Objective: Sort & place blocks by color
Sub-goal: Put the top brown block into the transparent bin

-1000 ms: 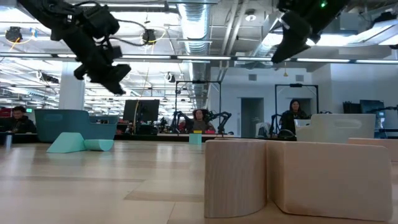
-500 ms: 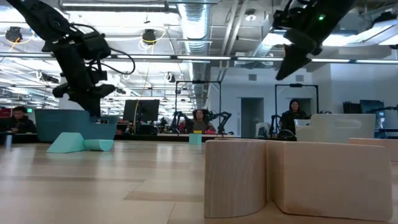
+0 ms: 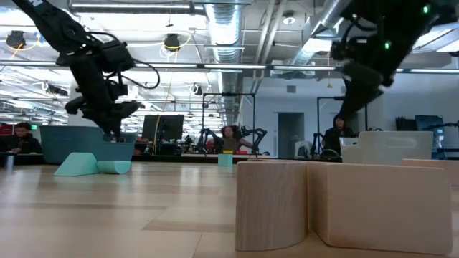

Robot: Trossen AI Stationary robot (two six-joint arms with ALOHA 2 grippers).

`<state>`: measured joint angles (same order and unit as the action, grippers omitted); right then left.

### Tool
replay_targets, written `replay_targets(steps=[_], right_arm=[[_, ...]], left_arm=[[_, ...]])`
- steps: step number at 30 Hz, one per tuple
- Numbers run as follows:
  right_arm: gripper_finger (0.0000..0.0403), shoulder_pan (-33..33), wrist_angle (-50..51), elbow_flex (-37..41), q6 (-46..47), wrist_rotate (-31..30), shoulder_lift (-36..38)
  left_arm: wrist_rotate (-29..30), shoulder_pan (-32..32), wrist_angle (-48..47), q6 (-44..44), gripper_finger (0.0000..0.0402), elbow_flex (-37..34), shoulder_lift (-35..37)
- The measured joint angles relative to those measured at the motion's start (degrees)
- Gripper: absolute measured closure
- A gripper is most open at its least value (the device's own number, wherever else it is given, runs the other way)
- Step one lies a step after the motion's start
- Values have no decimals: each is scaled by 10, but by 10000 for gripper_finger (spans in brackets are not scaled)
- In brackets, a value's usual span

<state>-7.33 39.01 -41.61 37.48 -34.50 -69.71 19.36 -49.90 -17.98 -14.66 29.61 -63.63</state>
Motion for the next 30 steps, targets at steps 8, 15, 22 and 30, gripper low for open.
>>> replay_targets(steps=[8, 15, 22, 30], right_arm=[[186, -23, -242, 91, 10, 102, 0], [185, -11, -384, 93, -61, 125, -44], [185, 50, -449, 31, -150, 138, -158], [186, 151, -296, -103, -222, 241, -261]], left_arm=[[3, 115, 120, 48, 203, 0, 28], [-29, 272, 293, 135, 201, 0, 16], [-18, 365, 332, 142, 200, 0, 3], [5, 422, 333, 140, 200, -2, -2]])
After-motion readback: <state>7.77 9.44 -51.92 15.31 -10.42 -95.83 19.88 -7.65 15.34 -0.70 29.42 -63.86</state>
